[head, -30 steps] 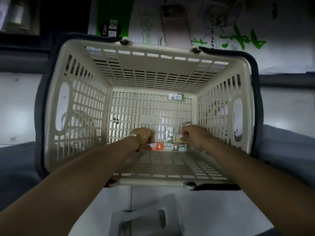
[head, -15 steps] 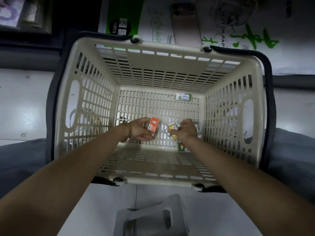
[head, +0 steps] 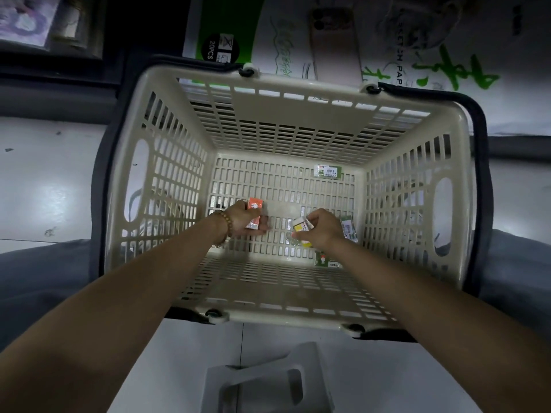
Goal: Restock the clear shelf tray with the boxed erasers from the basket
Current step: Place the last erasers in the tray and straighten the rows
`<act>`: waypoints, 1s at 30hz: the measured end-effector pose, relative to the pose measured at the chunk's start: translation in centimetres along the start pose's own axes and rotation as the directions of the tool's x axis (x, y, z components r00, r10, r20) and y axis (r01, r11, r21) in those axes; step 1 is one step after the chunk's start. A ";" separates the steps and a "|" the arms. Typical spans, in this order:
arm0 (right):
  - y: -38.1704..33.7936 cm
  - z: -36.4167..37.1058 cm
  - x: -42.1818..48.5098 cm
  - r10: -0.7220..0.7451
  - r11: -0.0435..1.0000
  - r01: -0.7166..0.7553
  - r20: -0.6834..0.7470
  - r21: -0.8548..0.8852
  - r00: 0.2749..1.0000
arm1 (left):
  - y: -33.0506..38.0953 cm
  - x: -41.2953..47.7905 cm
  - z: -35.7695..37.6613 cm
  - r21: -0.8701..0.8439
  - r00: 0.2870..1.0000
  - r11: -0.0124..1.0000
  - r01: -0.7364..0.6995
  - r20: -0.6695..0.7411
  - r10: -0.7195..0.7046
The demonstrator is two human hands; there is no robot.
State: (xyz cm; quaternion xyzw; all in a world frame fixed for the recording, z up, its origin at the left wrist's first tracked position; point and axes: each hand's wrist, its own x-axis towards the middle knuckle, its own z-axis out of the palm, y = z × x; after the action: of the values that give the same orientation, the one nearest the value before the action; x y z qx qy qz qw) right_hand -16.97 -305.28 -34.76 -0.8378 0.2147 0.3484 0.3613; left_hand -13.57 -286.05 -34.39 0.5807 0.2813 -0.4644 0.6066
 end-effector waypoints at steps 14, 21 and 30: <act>-6.5 -4.5 -2.8 -0.309 0.915 0.218 0.242 0.340 0.920 | 3.5 -1.9 2.7 -0.052 0.972 0.997 -0.064 0.223 0.074; -2.1 -7.3 -2.9 -0.185 0.983 0.169 0.326 0.078 0.927 | 2.5 -1.9 2.1 -0.075 0.983 0.994 -0.083 0.158 0.094; 3.9 -3.4 -2.1 -0.049 0.878 0.188 0.308 -0.441 0.950 | 1.8 -2.2 1.2 0.008 0.989 1.000 0.020 0.144 -0.021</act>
State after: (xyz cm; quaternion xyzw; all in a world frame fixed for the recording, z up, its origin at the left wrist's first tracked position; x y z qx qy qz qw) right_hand -19.25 -310.16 -33.29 -0.8519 0.0181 0.4844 0.1982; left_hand -13.06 -286.89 -31.45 0.5446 0.2411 -0.5122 0.6188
